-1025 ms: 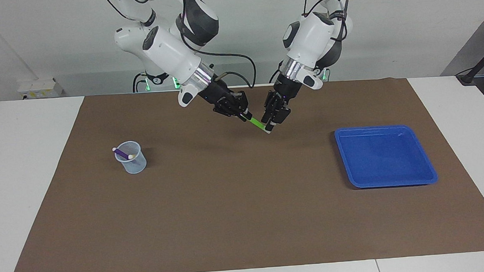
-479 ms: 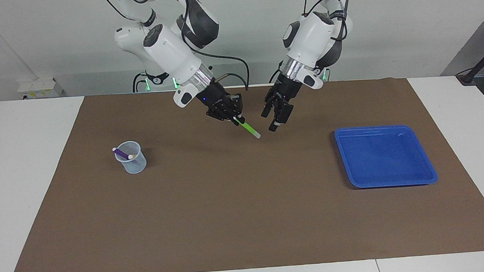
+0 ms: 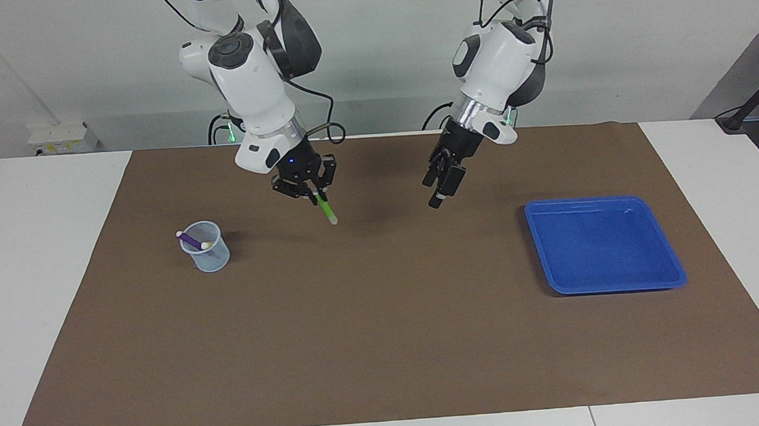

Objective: Transfer and insert pens with both arms
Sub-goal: 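Open the left gripper and pull the pen away with the right gripper, then insert the green pen into the cup while the left gripper returns to tray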

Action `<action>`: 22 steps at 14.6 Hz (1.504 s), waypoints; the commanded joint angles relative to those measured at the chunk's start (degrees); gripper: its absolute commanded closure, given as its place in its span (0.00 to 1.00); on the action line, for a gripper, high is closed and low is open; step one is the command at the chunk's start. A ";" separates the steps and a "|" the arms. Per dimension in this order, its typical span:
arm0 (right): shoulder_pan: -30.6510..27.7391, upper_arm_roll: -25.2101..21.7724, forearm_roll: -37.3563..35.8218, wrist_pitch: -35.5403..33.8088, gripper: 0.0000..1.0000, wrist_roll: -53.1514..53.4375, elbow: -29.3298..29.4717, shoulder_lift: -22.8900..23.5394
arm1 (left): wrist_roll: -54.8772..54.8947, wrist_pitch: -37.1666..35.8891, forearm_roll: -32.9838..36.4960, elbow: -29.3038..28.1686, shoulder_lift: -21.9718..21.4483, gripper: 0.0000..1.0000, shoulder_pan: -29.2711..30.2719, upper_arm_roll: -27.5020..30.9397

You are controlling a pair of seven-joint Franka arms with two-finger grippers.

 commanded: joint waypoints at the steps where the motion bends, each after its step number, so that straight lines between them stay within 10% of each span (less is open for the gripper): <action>1: -4.23 0.27 -6.59 -8.25 1.00 -9.88 3.38 -0.52 | 10.30 -5.71 -0.85 -1.93 -3.13 0.00 2.92 0.23; 7: -12.40 0.27 -17.42 -12.50 1.00 -25.98 2.60 -2.02 | 45.17 -23.55 -0.85 -1.22 -4.98 0.00 15.29 0.41; 18: -17.16 0.27 -17.25 5.53 1.00 -31.80 -12.96 -5.62 | 83.97 -37.37 10.64 5.53 -4.11 0.00 34.48 0.76; 20: -17.25 0.27 -17.16 4.91 0.11 -31.89 -12.96 -5.71 | 86.70 -37.82 13.98 6.86 -3.93 0.00 34.48 0.76; 22: -17.34 0.27 -17.16 3.08 0.00 -33.28 -12.61 -5.80 | 88.47 -38.43 17.06 8.35 -3.84 0.00 34.48 0.76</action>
